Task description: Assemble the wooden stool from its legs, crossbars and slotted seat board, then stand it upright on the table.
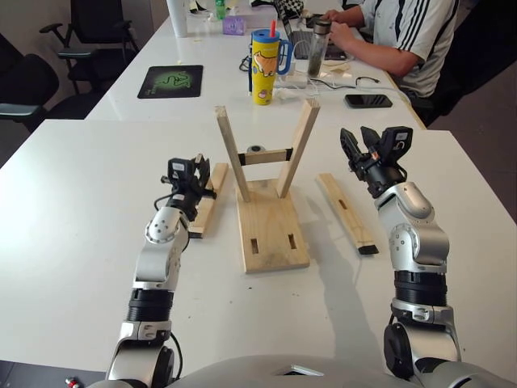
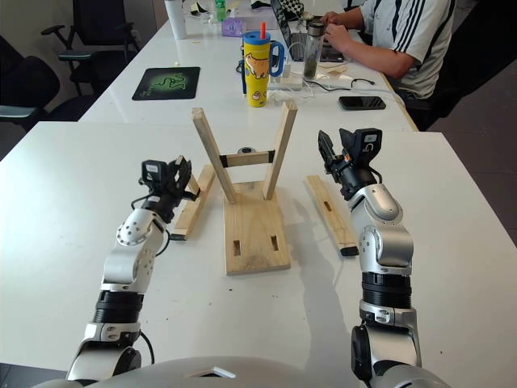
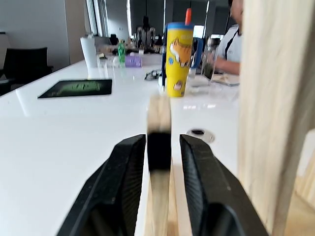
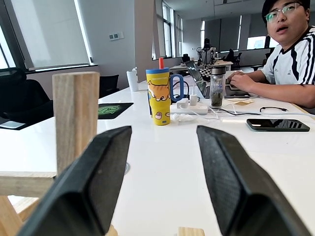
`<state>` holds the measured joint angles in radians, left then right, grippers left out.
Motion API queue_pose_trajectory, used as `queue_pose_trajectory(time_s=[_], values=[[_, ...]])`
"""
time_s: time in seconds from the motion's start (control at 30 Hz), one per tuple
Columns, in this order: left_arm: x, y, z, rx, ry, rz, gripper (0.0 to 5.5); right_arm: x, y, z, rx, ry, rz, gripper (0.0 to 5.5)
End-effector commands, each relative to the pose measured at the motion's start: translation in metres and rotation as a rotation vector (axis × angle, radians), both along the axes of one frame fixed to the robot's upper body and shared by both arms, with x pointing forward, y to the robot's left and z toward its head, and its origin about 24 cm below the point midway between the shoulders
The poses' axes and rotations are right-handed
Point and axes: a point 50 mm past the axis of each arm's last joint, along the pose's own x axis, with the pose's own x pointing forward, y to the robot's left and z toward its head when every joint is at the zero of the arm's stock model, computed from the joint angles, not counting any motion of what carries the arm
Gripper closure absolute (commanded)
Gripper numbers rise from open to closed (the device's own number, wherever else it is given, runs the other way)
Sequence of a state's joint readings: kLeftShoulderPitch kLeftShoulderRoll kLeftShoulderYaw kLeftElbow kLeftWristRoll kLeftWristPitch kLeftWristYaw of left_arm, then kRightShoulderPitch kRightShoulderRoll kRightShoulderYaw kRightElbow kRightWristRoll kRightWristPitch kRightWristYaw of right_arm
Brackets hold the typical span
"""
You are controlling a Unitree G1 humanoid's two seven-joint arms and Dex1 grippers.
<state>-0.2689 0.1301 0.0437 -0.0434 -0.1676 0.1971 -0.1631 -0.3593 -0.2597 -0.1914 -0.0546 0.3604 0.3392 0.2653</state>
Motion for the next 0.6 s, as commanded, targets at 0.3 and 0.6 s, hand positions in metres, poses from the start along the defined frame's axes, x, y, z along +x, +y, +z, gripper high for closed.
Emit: queue_pose_trajectory(time_s=[0.3, 0.6], values=[[0.012, 0.015, 0.068, -0.039, -0.105, 0.042, 4.25, 0.003, -0.003, 0.001, -0.011, 0.0, -0.008, 3.05], [0.022, 0.023, 0.066, -0.047, -0.053, 0.069, 4.82, 0.003, -0.003, 0.001, -0.012, 0.001, -0.009, 3.05]])
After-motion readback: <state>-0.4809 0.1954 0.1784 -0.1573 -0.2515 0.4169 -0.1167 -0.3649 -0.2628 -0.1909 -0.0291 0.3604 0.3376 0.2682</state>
